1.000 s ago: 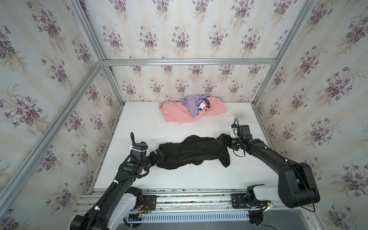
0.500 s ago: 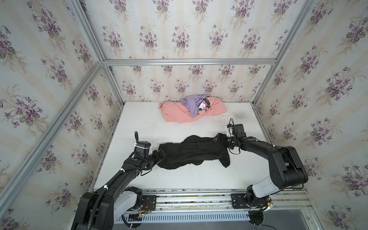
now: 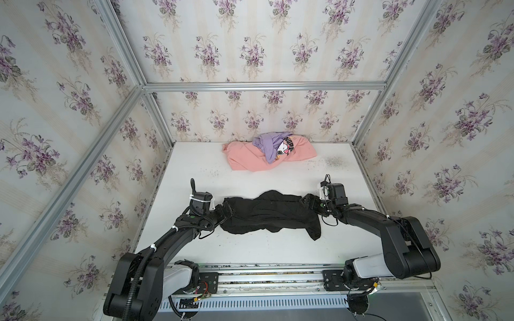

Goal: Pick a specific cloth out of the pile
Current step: 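Open both grippers to release the black cloth and lift them away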

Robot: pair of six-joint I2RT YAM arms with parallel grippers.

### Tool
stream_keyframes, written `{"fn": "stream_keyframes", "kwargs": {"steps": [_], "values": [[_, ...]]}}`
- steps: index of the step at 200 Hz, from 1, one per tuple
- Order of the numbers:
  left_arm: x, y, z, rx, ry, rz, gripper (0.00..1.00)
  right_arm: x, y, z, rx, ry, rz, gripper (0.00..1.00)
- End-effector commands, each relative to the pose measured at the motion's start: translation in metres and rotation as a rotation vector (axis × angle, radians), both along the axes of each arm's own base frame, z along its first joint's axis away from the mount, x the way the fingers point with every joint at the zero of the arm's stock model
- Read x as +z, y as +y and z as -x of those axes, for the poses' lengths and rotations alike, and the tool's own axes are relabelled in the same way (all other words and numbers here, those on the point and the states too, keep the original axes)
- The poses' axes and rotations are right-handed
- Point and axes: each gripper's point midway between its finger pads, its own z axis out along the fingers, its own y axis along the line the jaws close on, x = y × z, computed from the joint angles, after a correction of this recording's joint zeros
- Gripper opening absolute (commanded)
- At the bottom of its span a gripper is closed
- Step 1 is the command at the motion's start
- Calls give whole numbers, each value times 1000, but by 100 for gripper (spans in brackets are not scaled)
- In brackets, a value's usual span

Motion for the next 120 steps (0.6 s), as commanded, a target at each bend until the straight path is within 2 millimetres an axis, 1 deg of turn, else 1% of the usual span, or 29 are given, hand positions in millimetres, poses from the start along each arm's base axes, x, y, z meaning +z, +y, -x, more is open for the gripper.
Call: {"fn": "stream_keyframes", "kwargs": {"steps": [1,35,65,88,120], "values": [[7,-3,-8,-15,-41,5,98,-15,-3,27,-33,114,-10,90],[7,-1,-9,-13,-47,-3,98,-9,-7,41,-54,109,-11,90],[8,2,-7,-6,-59,-11,98,7,-14,40,-65,68,31,92],[14,7,-6,0,-80,-36,98,26,-22,33,-72,24,83,95],[36,21,-8,14,-146,-124,99,64,-30,20,-83,-76,138,99]]}}
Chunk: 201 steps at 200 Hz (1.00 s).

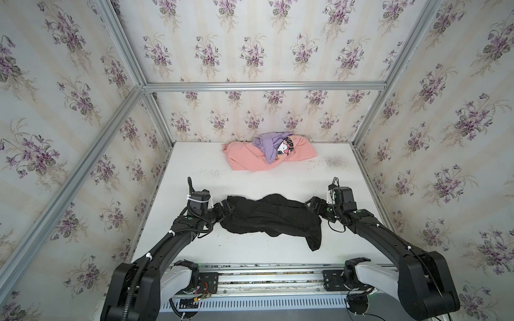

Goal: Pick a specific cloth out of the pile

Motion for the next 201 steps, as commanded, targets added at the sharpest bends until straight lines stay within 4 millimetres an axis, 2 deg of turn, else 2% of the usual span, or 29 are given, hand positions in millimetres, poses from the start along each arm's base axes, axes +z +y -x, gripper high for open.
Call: {"fn": "stream_keyframes", "kwargs": {"steps": [1,21,65,91,112,130,156,168,173,182,201], "values": [[13,13,-2,7,-48,-89,99,20,-11,-6,-9,-46,83,99],[33,25,-5,16,-104,-172,100,39,-19,-15,-15,-113,138,99],[84,54,-20,74,-278,-350,100,71,-53,-45,-86,-303,345,99],[106,83,-33,203,-341,-476,100,89,-76,-60,-149,-467,510,99],[113,119,-42,354,-355,-650,100,89,-89,-68,-166,-590,649,99],[104,129,-58,315,-350,-804,99,79,-94,-74,-158,-637,732,99],[88,133,-84,267,-343,-913,98,55,-93,-86,-94,-630,809,99],[79,129,-95,206,-340,-913,98,42,-91,-91,-75,-640,825,99],[65,129,-99,179,-315,-912,98,39,-92,-94,-83,-643,829,99],[57,128,-105,156,-318,-892,97,32,-89,-98,-47,-586,813,99],[52,120,-114,100,-373,-842,97,34,-85,-105,-66,-671,759,99]]}}
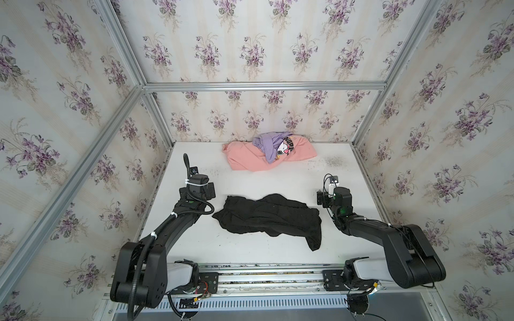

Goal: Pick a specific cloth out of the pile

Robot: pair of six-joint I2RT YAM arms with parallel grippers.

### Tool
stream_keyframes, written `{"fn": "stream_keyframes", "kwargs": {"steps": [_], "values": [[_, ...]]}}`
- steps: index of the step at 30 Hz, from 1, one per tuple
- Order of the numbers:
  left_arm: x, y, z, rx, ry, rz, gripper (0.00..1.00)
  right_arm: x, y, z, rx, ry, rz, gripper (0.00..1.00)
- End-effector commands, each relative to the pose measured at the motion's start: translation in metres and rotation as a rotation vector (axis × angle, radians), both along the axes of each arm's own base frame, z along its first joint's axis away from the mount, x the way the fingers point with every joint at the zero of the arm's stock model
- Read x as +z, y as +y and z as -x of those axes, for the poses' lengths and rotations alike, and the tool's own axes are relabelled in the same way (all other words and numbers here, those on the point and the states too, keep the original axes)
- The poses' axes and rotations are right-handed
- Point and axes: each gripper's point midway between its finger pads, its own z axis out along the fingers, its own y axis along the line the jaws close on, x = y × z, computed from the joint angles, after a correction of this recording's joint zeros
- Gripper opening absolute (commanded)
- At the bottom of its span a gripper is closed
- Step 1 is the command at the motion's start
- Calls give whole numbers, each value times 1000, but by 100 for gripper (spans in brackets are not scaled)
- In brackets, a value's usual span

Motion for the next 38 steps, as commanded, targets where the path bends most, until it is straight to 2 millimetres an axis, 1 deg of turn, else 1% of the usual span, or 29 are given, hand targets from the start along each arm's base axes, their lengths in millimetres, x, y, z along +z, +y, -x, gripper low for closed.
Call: {"fn": "stream_keyframes", "kwargs": {"steps": [1,2,5,8,9,11,12,13,15,16,17,18,19,20,21,22,24,27,28,30,32,33,34,37,38], "values": [[12,-11,-24,-120,-100,4,97,31,6,-23,33,-198,-27,99],[13,-13,-26,-141,-120,6,97,23,6,-23,36,-178,-17,99],[13,-16,-31,-192,-157,15,97,26,11,-24,63,-171,-19,98],[10,-15,-31,-214,-157,18,97,32,4,-18,-5,-200,19,100],[7,-14,-30,-215,-161,20,97,35,0,-15,-30,-233,6,100],[12,-17,-31,-224,-193,34,97,34,-9,-11,-75,-287,-7,99],[14,-19,-32,-233,-216,42,97,30,-7,-10,-57,-292,-15,99],[17,-21,-33,-243,-241,48,97,25,-2,-11,-28,-287,-15,99],[22,-24,-36,-267,-276,38,97,23,0,-12,-11,-296,0,99],[23,-23,-36,-267,-294,29,97,20,-1,-13,-27,-264,-9,99],[21,-23,-36,-268,-311,28,98,19,-7,-15,-64,-240,-8,99],[22,-22,-38,-269,-324,32,98,18,-10,-20,-84,-227,-7,100],[21,-21,-38,-268,-303,39,98,17,-10,-25,-86,-209,-1,100],[20,-21,-39,-269,-296,43,98,16,-11,-24,-82,-204,-20,100],[21,-21,-38,-271,-311,44,98,15,-12,-24,-80,-193,-28,100],[22,-20,-33,-269,-334,51,98,16,-12,-27,-77,-199,-28,100],[25,-18,-21,-265,-410,49,100,16,-11,-25,-70,-199,-28,100],[24,-16,-10,-258,-501,32,100,16,-11,-25,-68,-203,-29,100],[24,-16,-10,-257,-506,28,100,16,-10,-25,-66,-203,-30,100],[19,-17,-11,-257,-453,39,100,15,-10,-27,-63,-193,-31,100],[23,-16,-12,-256,-491,32,100,9,-9,-33,-39,-149,-56,100],[22,-16,-12,-256,-482,32,100,5,-9,-35,-28,-124,-75,100],[21,-17,-12,-257,-463,37,100,5,-9,-35,-26,-124,-80,100],[23,-16,-10,-258,-482,34,100,9,-9,-31,-18,-149,-83,100],[23,-17,-10,-261,-480,35,100,8,-9,-29,-17,-146,-81,100]]}}
